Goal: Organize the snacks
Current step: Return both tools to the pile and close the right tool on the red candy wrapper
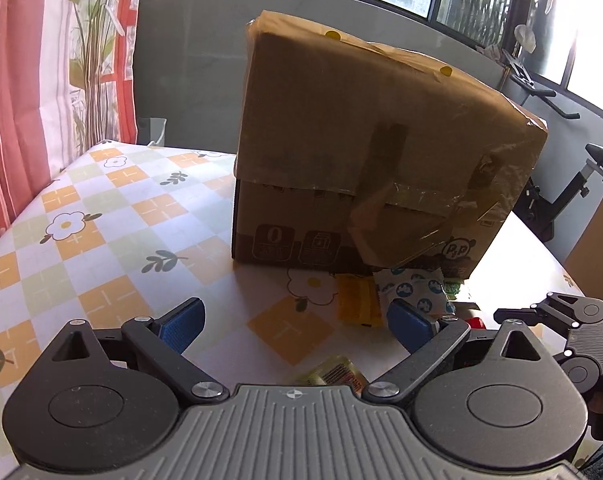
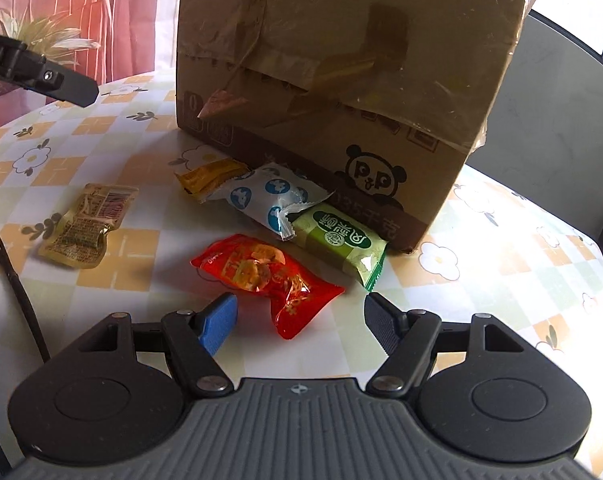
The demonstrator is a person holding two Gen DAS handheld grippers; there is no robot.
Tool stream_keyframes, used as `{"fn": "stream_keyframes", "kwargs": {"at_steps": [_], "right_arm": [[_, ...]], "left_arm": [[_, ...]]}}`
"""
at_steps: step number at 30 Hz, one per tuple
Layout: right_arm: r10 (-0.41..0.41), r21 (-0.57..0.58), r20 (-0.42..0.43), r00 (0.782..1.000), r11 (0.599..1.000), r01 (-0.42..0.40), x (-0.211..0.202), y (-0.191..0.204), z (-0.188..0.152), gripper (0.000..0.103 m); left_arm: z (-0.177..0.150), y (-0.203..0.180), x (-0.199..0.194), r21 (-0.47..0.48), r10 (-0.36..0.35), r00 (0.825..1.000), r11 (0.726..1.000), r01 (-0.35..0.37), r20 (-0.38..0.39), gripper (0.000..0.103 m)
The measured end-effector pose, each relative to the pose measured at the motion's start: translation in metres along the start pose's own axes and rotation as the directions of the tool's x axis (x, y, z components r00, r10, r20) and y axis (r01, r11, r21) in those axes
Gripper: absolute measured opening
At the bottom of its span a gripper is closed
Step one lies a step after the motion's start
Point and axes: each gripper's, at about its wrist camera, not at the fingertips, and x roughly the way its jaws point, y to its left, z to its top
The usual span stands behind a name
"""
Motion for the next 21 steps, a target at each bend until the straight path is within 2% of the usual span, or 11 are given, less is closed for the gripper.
{"fn": "stream_keyframes", "kwargs": {"at_steps": [5, 9, 14, 18, 19, 21], "right_arm": [[0.015, 0.067, 0.005, 1.000, 0.998, -0.016, 0.012, 0.003, 0.007, 0.073], [0.000, 0.022, 0.030, 1.000, 1.000, -0.001, 0.018, 0.014, 0.012, 0.071], [0.023, 0.050, 0.050, 0.998, 0.998, -0.025, 0.023, 0.014, 0.014, 0.070], [0.073, 0.073, 0.092, 0.993, 0.994, -0.080, 0.022, 0.016, 0.008, 0.045], [0.075, 0.055, 0.099, 0.992, 0.995, -0.081, 0.020, 0.018, 0.007, 0.036], [0.063, 0.039, 0.115, 0.991, 0.997, -0.068, 0.016, 0.024, 0.004, 0.025]], "left_arm": [[-0.010, -0.003, -0.005, -0.007, -0.006, 1.000, 1.000, 0.006, 0.005, 0.099], [-0.023, -0.008, -0.003, -0.010, -0.019, 1.000, 1.000, 0.019, -0.021, 0.097], [-0.036, -0.011, 0.002, 0.005, -0.029, 0.998, 1.000, 0.029, -0.051, 0.097], [-0.043, -0.010, 0.005, 0.003, -0.027, 0.997, 1.000, 0.027, -0.073, 0.097], [-0.044, -0.011, 0.006, 0.004, -0.024, 0.997, 1.000, 0.025, -0.079, 0.097], [-0.046, -0.012, 0.009, 0.009, -0.018, 0.995, 1.000, 0.019, -0.095, 0.097]]}}
